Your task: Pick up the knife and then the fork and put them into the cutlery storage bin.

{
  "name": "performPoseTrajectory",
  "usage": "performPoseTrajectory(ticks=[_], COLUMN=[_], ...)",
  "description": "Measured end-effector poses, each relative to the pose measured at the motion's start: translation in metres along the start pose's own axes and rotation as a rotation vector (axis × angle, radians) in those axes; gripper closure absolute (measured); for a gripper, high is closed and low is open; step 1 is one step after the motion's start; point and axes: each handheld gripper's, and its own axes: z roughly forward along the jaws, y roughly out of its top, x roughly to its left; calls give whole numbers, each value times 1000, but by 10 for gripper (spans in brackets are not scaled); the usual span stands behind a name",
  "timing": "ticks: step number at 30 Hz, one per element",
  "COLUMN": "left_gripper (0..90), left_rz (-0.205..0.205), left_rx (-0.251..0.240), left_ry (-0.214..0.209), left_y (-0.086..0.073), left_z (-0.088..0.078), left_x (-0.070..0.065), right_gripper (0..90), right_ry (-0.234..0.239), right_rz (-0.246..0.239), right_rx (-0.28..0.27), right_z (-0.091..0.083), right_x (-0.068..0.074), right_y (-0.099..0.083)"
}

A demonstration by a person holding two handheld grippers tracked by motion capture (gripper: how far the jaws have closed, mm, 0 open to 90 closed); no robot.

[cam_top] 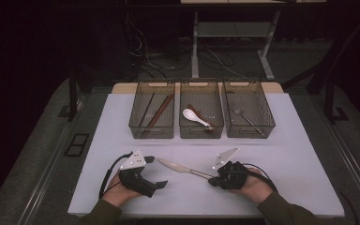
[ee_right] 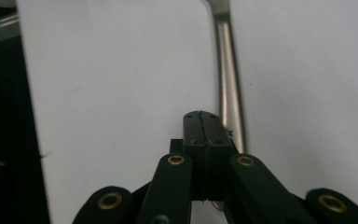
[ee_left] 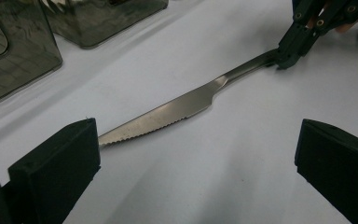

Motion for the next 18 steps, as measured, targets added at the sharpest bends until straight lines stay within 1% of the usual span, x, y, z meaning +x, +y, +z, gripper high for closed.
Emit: performPoseTrajectory(ticks=[1,3,5,7,8,11,14,18], left_gripper=[0,0,0,0,0,0,0,0], left_rz=[0,0,1,6,4,3,5,1], left_rx=[1,1,-2,-2,-2,-3,-6,-6], left_ry=[1,1,1,0,0,-1,-2,-3], left_y=[0,0,1,1,1,1,1,1], left_z=[0,0,1,1,1,0,0,0], left_x=[0,0,0,0,0,0,0,0], right_gripper=[870,816,794,761,746,723,722,722], right_ry=[18,38,20,-11,-15,-12,-11,3], right_rz=[11,12,-15,-54,-60,-65,-79,-103], right_rx=[0,29,64,117,143,216,269,346], right_z=[-1,-2,-2,-2,-2,0,6,20], right_x=[-1,-3,-5,-8,-9,-13,-15,-15], right_y=[3,12,24,37,44,64,82,98])
